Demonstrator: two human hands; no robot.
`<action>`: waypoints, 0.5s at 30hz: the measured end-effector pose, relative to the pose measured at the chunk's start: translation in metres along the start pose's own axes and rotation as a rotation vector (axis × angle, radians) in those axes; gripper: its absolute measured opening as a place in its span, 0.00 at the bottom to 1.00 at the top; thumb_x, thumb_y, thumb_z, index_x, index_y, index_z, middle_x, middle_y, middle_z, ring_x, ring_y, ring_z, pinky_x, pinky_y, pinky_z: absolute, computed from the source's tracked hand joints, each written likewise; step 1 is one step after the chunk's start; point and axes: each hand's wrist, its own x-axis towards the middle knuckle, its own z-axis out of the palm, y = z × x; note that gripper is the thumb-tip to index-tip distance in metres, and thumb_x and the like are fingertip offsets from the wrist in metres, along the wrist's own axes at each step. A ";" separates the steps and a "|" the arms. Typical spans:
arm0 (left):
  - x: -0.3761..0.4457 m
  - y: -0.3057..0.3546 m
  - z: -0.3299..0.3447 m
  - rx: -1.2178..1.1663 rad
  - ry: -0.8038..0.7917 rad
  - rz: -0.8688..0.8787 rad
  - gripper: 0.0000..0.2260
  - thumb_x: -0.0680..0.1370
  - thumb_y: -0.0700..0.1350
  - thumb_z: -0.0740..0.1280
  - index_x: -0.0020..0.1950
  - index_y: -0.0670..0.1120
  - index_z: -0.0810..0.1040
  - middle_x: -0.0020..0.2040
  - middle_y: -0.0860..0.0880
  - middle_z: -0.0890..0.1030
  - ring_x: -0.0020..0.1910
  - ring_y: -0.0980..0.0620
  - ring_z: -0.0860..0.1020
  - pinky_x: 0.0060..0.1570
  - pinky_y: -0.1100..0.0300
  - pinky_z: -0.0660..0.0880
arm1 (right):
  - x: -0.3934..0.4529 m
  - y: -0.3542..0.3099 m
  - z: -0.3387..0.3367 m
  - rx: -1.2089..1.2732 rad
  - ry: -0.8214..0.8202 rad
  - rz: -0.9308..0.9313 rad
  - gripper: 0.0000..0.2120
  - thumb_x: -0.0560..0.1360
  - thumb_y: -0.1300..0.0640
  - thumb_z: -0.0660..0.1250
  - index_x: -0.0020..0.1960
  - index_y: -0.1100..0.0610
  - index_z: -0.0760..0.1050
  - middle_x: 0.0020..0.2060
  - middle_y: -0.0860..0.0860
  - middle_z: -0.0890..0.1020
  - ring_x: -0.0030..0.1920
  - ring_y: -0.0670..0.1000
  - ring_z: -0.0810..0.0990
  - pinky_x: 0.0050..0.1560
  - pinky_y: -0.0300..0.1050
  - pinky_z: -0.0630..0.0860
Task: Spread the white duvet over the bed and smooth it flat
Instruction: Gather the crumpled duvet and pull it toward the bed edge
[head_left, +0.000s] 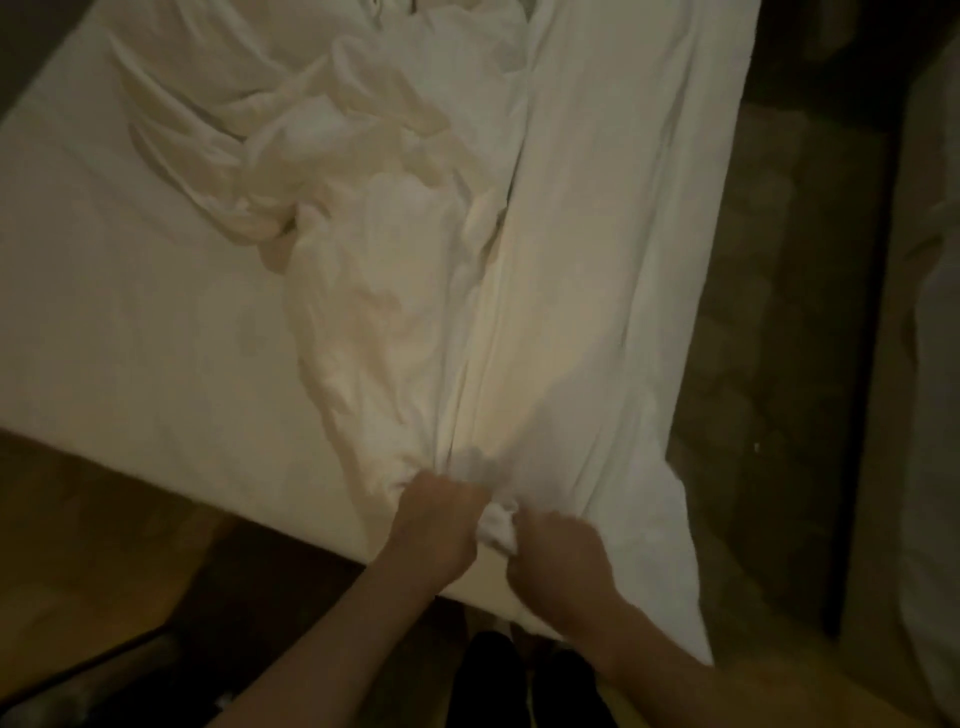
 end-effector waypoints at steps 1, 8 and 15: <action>-0.013 0.003 0.016 0.020 -0.137 -0.014 0.11 0.75 0.41 0.66 0.57 0.50 0.79 0.53 0.48 0.82 0.54 0.45 0.80 0.57 0.56 0.70 | -0.012 -0.004 0.017 -0.010 -0.134 0.037 0.14 0.73 0.60 0.65 0.57 0.55 0.79 0.49 0.53 0.84 0.49 0.54 0.83 0.46 0.42 0.75; -0.055 0.015 0.068 -0.399 0.418 -0.344 0.22 0.65 0.37 0.71 0.59 0.48 0.77 0.58 0.46 0.77 0.58 0.45 0.76 0.59 0.50 0.72 | -0.043 0.003 0.035 0.259 -0.023 0.013 0.14 0.75 0.54 0.64 0.61 0.50 0.74 0.50 0.49 0.82 0.50 0.52 0.81 0.46 0.42 0.74; -0.060 0.096 0.056 -2.272 0.582 -1.263 0.30 0.73 0.60 0.70 0.70 0.48 0.70 0.58 0.47 0.75 0.56 0.46 0.75 0.59 0.49 0.72 | -0.090 0.037 0.044 0.632 0.228 0.035 0.14 0.77 0.41 0.60 0.46 0.47 0.79 0.41 0.40 0.81 0.43 0.41 0.78 0.46 0.44 0.76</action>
